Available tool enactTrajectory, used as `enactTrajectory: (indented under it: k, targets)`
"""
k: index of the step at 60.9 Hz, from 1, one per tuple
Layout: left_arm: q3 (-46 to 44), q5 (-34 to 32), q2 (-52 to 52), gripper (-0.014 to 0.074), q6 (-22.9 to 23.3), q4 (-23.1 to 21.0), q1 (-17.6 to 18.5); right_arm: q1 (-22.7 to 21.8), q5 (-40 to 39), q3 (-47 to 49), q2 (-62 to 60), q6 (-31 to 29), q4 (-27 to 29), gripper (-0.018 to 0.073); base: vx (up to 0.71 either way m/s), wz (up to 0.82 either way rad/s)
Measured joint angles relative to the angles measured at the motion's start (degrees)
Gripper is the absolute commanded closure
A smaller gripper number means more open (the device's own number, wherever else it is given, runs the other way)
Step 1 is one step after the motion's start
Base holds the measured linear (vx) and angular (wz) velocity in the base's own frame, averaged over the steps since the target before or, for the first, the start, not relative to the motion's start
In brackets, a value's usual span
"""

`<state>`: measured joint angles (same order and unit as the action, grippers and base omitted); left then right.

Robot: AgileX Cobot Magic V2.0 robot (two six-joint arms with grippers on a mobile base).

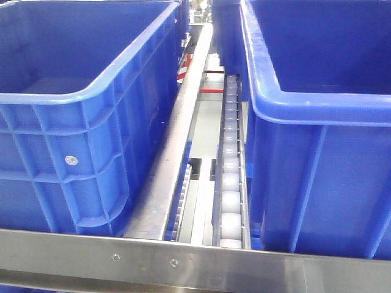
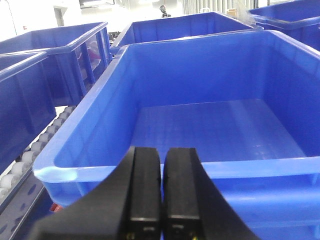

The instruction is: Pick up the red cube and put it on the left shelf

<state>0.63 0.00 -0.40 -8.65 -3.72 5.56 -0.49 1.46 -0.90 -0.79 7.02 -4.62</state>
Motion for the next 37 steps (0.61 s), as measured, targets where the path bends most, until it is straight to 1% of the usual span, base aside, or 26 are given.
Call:
enactTrajectory:
  k: [30,37]
  targets:
    - [0.0,0.0,0.0,0.0491,0.0,0.0,0.6,0.0,0.0,0.0,0.0,0.0,0.3,0.051,0.0,0.0]
    - [0.0,0.0,0.0,0.0491,0.0,0.0,0.6,0.0,0.1,-0.3,0.0,0.0,0.3,0.051,-0.03,0.16]
